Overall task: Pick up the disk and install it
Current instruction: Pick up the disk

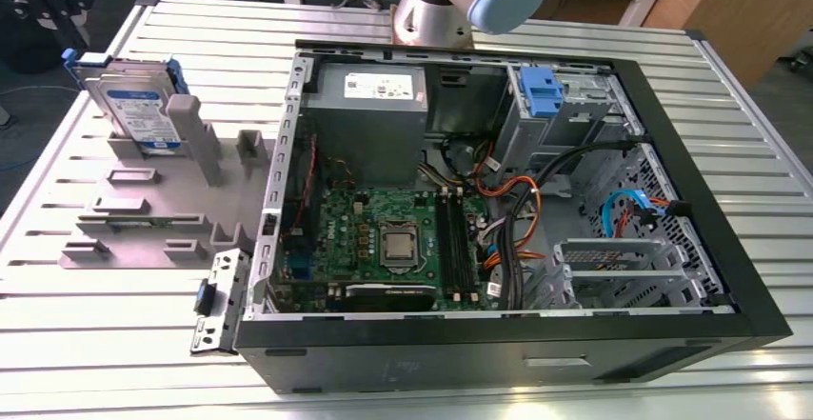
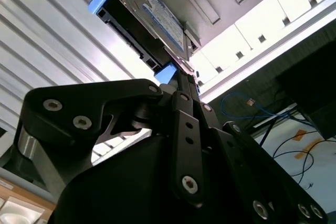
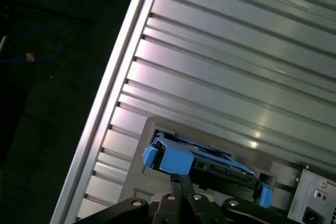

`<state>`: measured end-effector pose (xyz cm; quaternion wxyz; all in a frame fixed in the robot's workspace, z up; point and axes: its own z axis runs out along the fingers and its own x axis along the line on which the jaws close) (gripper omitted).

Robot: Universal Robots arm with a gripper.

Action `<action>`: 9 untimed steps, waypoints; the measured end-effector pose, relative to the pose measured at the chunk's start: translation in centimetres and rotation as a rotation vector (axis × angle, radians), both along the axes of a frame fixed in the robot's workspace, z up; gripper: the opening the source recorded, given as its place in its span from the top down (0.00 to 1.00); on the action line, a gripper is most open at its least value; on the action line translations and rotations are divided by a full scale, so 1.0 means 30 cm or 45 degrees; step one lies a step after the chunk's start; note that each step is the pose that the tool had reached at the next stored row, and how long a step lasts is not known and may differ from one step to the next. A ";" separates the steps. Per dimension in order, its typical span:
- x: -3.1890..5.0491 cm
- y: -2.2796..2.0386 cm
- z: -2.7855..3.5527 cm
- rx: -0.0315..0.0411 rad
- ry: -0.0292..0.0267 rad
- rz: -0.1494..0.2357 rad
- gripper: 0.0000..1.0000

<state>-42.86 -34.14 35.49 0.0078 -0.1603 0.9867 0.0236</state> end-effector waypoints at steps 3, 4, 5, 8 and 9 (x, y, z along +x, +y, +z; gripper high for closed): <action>0.000 0.000 0.000 0.0001 0.0000 0.028 0.89; 0.000 0.000 0.000 0.0000 0.0000 0.038 0.89; 0.000 0.000 0.000 0.0001 -0.0001 0.048 0.89; 0.000 0.000 0.000 0.0000 0.0000 0.077 0.89; 0.000 0.000 0.000 0.0001 0.0000 0.086 0.89</action>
